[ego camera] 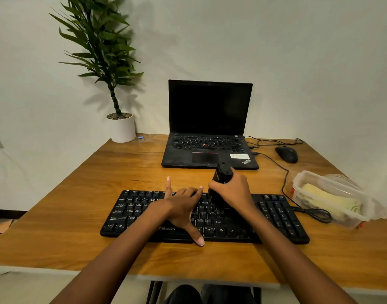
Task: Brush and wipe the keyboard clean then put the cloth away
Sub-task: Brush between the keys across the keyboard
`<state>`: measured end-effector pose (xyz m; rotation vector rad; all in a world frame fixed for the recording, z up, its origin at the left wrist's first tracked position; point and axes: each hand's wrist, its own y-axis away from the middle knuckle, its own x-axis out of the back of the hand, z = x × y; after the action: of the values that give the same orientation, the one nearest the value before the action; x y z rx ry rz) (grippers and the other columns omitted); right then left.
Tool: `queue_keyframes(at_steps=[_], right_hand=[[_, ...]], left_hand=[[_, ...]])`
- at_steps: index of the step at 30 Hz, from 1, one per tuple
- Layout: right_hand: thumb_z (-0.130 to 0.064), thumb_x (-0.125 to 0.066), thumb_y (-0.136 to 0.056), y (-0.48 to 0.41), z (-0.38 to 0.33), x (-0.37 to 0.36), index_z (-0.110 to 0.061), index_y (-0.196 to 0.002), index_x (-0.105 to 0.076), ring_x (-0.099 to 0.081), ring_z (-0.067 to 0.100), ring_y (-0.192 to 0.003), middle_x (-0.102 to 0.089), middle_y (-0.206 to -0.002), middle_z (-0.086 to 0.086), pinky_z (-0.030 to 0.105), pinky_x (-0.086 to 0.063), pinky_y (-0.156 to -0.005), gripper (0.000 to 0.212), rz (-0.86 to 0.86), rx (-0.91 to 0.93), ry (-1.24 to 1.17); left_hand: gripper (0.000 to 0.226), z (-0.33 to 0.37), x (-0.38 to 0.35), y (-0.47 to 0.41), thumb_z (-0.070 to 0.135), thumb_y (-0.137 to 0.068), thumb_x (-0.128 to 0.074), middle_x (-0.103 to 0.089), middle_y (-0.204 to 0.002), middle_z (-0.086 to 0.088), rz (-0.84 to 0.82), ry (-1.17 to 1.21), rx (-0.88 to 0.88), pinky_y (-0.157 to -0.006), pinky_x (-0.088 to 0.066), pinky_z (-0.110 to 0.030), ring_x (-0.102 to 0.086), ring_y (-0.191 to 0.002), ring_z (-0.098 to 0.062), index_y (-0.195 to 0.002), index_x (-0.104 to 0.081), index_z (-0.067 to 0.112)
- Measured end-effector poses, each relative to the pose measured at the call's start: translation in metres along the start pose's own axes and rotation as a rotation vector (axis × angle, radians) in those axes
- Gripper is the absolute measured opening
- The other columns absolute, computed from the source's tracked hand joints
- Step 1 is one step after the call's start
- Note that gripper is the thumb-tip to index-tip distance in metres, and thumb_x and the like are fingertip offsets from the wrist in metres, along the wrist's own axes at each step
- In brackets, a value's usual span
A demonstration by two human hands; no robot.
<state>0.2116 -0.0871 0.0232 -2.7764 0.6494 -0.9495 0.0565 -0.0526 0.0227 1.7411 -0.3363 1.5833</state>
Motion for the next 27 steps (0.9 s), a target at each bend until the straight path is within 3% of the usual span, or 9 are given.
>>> queue_keyframes(at_steps=[3,7,10,13,19,21,24,27], right_hand=[[-0.023,-0.072,-0.066,0.023,0.007,0.002,-0.011,-0.072,-0.056,-0.060,0.024,-0.065,-0.060,-0.066,0.003,0.037,-0.051,-0.057,0.021,-0.005,-0.028,-0.015],[-0.025,-0.074,-0.066,0.013,-0.001,0.014,-0.015,-0.072,-0.057,-0.060,0.018,-0.070,-0.061,-0.073,0.001,0.035,-0.052,-0.064,0.020,-0.088,-0.126,0.006],[-0.023,-0.072,-0.069,0.003,-0.002,0.016,-0.014,-0.076,-0.059,-0.060,0.015,-0.071,-0.062,-0.074,-0.001,0.027,-0.048,-0.059,0.017,0.050,-0.098,-0.047],[-0.024,-0.071,-0.068,0.024,0.008,0.005,-0.013,-0.073,-0.057,-0.061,0.021,-0.066,-0.062,-0.069,0.003,0.037,-0.052,-0.059,0.018,0.098,-0.064,-0.088],[-0.023,-0.074,-0.068,0.012,0.001,0.027,-0.014,-0.076,-0.057,-0.058,0.012,-0.068,-0.061,-0.077,0.001,0.028,-0.050,-0.060,0.021,-0.124,-0.201,-0.010],[-0.024,-0.073,-0.070,0.007,0.000,0.026,-0.015,-0.077,-0.057,-0.057,0.010,-0.069,-0.060,-0.077,-0.001,0.027,-0.049,-0.060,0.019,-0.012,-0.146,-0.013],[-0.024,-0.073,-0.068,0.025,0.007,0.013,-0.012,-0.076,-0.059,-0.062,0.020,-0.071,-0.062,-0.071,0.001,0.033,-0.051,-0.061,0.020,0.099,-0.089,-0.062],[-0.024,-0.074,-0.067,0.033,0.006,0.020,-0.012,-0.075,-0.057,-0.059,0.020,-0.070,-0.060,-0.072,0.002,0.036,-0.052,-0.063,0.023,-0.021,-0.133,-0.015]], left_hand=[[0.131,0.000,0.000,0.000,0.068,-0.066,-0.067,0.009,-0.159,-0.003,-0.001,-0.001,-0.004,-0.094,0.031,-0.066,0.011,-0.145,-0.024,-0.146,0.023,0.016],[0.132,-0.001,-0.001,0.001,0.069,-0.066,-0.067,0.008,-0.159,-0.003,0.013,-0.003,-0.006,-0.091,0.033,-0.064,0.010,-0.145,-0.024,-0.146,0.023,0.016],[0.132,0.000,-0.001,0.000,0.069,-0.065,-0.067,0.009,-0.159,-0.003,0.010,-0.008,0.000,-0.092,0.033,-0.065,0.010,-0.145,-0.024,-0.146,0.024,0.018],[0.132,-0.001,-0.001,-0.001,0.069,-0.066,-0.067,0.009,-0.159,-0.002,0.003,-0.006,-0.002,-0.092,0.032,-0.065,0.010,-0.145,-0.024,-0.146,0.024,0.018],[0.133,-0.001,-0.002,-0.004,0.071,-0.063,-0.067,0.007,-0.159,-0.002,0.005,-0.014,-0.001,-0.094,0.029,-0.068,0.009,-0.145,-0.023,-0.146,0.023,0.018],[0.134,-0.001,-0.002,-0.004,0.071,-0.063,-0.067,0.008,-0.159,-0.002,0.002,-0.010,0.001,-0.094,0.030,-0.068,0.010,-0.145,-0.024,-0.146,0.024,0.018],[0.133,-0.001,-0.002,-0.003,0.070,-0.064,-0.068,0.009,-0.159,-0.002,0.008,-0.006,-0.004,-0.090,0.033,-0.064,0.010,-0.145,-0.024,-0.146,0.024,0.018],[0.133,-0.001,-0.002,-0.005,0.070,-0.064,-0.067,0.007,-0.159,-0.002,0.014,-0.020,-0.004,-0.092,0.031,-0.067,0.008,-0.146,-0.024,-0.146,0.023,0.017]])
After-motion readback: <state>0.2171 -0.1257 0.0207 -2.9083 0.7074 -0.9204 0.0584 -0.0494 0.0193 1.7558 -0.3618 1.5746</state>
